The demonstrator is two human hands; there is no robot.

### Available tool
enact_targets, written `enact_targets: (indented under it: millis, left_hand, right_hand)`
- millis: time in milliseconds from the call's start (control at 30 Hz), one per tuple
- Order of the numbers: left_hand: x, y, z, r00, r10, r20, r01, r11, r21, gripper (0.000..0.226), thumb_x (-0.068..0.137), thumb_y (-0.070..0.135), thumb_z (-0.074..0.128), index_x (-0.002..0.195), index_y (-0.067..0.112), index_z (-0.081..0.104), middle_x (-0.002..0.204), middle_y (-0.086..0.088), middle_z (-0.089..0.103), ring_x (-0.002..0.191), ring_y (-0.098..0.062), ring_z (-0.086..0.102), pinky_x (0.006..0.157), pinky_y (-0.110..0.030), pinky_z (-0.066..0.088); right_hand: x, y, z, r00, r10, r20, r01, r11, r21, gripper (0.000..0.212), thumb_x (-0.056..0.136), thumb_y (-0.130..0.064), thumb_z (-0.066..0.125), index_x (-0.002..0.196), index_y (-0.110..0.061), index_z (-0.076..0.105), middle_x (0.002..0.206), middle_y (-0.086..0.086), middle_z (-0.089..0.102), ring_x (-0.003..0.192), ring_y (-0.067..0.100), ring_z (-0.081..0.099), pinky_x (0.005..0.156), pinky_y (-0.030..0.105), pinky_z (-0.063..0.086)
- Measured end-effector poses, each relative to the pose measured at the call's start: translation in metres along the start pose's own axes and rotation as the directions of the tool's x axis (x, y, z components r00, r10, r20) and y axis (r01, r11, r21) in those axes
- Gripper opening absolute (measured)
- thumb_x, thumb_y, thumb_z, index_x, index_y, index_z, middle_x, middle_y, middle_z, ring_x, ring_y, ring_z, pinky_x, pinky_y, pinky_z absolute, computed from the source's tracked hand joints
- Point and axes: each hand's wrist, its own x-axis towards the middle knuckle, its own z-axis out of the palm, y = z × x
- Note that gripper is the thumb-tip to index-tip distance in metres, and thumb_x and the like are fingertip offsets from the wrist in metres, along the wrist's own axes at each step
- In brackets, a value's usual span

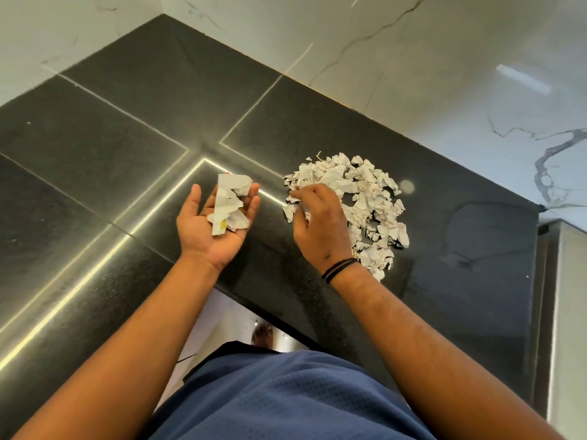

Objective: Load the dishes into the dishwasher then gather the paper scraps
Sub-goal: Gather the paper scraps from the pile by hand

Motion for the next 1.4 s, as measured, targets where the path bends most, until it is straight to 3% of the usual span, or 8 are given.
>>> enact_targets:
  millis: [233, 400, 533, 700, 833, 1067, 1200, 1400]
  left_hand:
    - [-0.016, 0.043, -0.026, 0.981, 0.179, -0.079, -0.182, 0.983, -0.039, 0.067, 0.092, 0.044, 0.055, 0.147, 0.007, 0.048, 0.135, -0.027, 0.061, 0.123, -0.043, 0.061, 0.104, -0.050, 0.047]
    - [-0.030, 0.052, -0.042, 0.964, 0.241, -0.110, -0.245, 0.969, -0.031, 0.062, 0.095, 0.045, 0.053, 0.144, 0.007, 0.051, 0.132, -0.027, 0.063, 0.122, -0.043, 0.063, 0.103, -0.050, 0.048]
    - [-0.029, 0.042, -0.047, 0.965, 0.219, -0.144, -0.221, 0.975, 0.001, 0.059, 0.099, 0.047, 0.049, 0.143, 0.007, 0.052, 0.132, -0.027, 0.063, 0.121, -0.044, 0.063, 0.103, -0.051, 0.048]
    - [-0.020, 0.017, -0.041, 0.987, 0.118, -0.110, -0.114, 0.992, 0.045, 0.059, 0.094, 0.045, 0.053, 0.140, 0.009, 0.056, 0.132, -0.025, 0.064, 0.121, -0.043, 0.063, 0.104, -0.050, 0.047]
    - [-0.012, -0.012, -0.031, 0.998, -0.004, -0.059, 0.006, 0.999, 0.042, 0.054, 0.099, 0.048, 0.047, 0.131, 0.007, 0.062, 0.123, -0.020, 0.068, 0.111, -0.035, 0.068, 0.102, -0.045, 0.051]
    - [-0.003, -0.039, -0.017, 0.987, -0.149, 0.056, 0.146, 0.988, 0.058, 0.049, 0.098, 0.045, 0.050, 0.127, 0.008, 0.062, 0.126, -0.021, 0.065, 0.116, -0.037, 0.065, 0.104, -0.048, 0.049]
    - [-0.001, -0.042, -0.014, 0.989, -0.143, 0.031, 0.142, 0.989, 0.046, 0.044, 0.093, 0.040, 0.055, 0.119, 0.006, 0.065, 0.129, -0.027, 0.064, 0.119, -0.045, 0.063, 0.099, -0.057, 0.050]
    - [-0.001, -0.048, -0.012, 0.985, -0.175, 0.008, 0.174, 0.982, 0.068, 0.047, 0.096, 0.040, 0.054, 0.130, 0.008, 0.062, 0.135, -0.027, 0.061, 0.117, -0.046, 0.064, 0.099, -0.057, 0.049]
  right_hand:
    - [-0.022, -0.024, 0.058, 0.818, -0.244, 0.520, 0.273, 0.962, 0.022, 0.046, 0.090, -0.015, 0.066, 0.135, -0.010, 0.060, 0.147, 0.016, 0.049, 0.136, 0.037, 0.042, 0.115, 0.045, 0.036]
    - [-0.019, -0.039, 0.083, 0.654, -0.419, 0.630, 0.576, 0.816, -0.056, 0.033, 0.098, -0.015, 0.054, 0.131, -0.011, 0.060, 0.141, 0.016, 0.050, 0.123, 0.036, 0.047, 0.095, 0.044, 0.050]
    - [-0.013, -0.028, 0.075, 0.730, -0.371, 0.574, 0.515, 0.850, -0.106, 0.013, 0.096, -0.008, 0.055, 0.097, -0.001, 0.065, 0.105, 0.017, 0.057, 0.098, 0.035, 0.052, 0.065, 0.040, 0.050]
    - [-0.005, -0.008, 0.050, 0.951, -0.172, 0.258, 0.183, 0.983, -0.016, 0.010, 0.084, 0.003, 0.067, 0.087, -0.002, 0.076, 0.084, 0.013, 0.063, 0.077, 0.032, 0.061, 0.062, 0.037, 0.053]
    - [0.004, -0.034, 0.024, 0.964, -0.258, 0.066, 0.249, 0.961, 0.118, 0.013, 0.080, 0.004, 0.070, 0.091, 0.001, 0.076, 0.085, 0.014, 0.066, 0.076, 0.029, 0.062, 0.063, 0.036, 0.054]
    - [0.002, -0.012, 0.000, 0.997, -0.052, 0.054, 0.056, 0.996, -0.073, 0.023, 0.088, -0.013, 0.065, 0.110, -0.009, 0.071, 0.106, 0.010, 0.063, 0.098, 0.027, 0.055, 0.081, 0.040, 0.053]
    - [-0.008, 0.029, -0.020, 0.932, 0.179, 0.315, -0.013, 0.885, -0.465, 0.038, 0.088, -0.044, 0.063, 0.116, -0.019, 0.066, 0.109, 0.007, 0.057, 0.103, 0.030, 0.049, 0.083, 0.043, 0.048]
    - [-0.016, 0.051, -0.021, 0.927, 0.203, 0.316, -0.007, 0.851, -0.525, 0.019, 0.096, -0.025, 0.059, 0.108, -0.018, 0.072, 0.100, 0.005, 0.063, 0.099, 0.030, 0.053, 0.079, 0.041, 0.048]
